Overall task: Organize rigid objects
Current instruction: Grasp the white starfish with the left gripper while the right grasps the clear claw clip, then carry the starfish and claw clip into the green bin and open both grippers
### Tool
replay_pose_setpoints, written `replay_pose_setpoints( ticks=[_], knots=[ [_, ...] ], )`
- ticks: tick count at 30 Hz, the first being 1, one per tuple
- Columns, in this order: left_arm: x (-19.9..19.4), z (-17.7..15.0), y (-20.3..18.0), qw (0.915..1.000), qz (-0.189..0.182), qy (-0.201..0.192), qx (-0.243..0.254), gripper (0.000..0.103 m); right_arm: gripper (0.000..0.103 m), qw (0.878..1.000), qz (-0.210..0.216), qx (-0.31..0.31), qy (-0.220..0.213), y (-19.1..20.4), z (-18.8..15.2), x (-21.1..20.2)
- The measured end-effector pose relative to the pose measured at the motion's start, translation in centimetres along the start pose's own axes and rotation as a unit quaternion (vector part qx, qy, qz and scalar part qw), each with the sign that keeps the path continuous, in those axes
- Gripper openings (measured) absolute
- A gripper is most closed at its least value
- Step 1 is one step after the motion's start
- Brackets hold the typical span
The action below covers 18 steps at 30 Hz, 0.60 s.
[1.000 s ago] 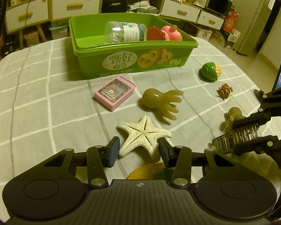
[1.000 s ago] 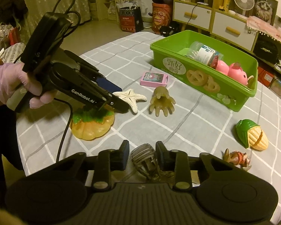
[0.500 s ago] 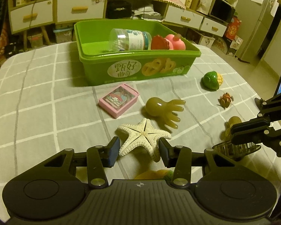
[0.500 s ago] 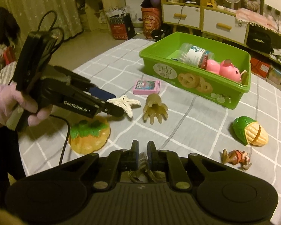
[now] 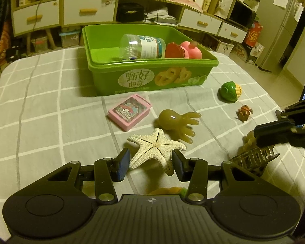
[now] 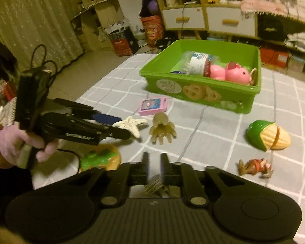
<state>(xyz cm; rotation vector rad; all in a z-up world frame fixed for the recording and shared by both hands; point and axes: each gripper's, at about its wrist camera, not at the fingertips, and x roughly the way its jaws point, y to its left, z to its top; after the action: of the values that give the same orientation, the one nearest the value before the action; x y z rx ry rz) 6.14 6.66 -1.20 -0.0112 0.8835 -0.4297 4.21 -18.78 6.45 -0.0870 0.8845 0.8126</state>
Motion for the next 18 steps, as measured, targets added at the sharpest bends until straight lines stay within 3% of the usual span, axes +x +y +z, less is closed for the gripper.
replay_pose_setpoints(
  ticks=[2,5,13,15,17,18],
  knots=[
    [0.0,0.0,0.0,1.0,-0.001,0.001,0.0,0.051,0.037,1.0,0.004,-0.01,0.0,0.4,-0.1,-0.2],
    [0.0,0.0,0.0,1.0,-0.001,0.001,0.0,0.051,0.052,0.999,0.003,-0.034,0.0,1.1,-0.3,-0.4],
    [-0.1,0.0,0.0,1.0,-0.001,0.0,0.0,0.051,0.05,0.996,-0.03,-0.078,0.043,1.8,-1.4,1.1],
    [-0.2,0.0,-0.1,1.0,-0.002,-0.002,0.001,0.051,0.038,0.994,-0.038,-0.089,0.042,1.9,-1.6,1.2],
    [-0.2,0.1,-0.2,1.0,-0.002,-0.004,0.002,0.051,0.019,0.993,-0.05,-0.1,0.046,1.9,-1.8,1.5],
    [-0.2,0.1,-0.1,1.0,-0.002,-0.005,0.002,0.051,0.015,0.992,-0.051,-0.101,0.05,1.9,-1.9,1.7]
  ],
)
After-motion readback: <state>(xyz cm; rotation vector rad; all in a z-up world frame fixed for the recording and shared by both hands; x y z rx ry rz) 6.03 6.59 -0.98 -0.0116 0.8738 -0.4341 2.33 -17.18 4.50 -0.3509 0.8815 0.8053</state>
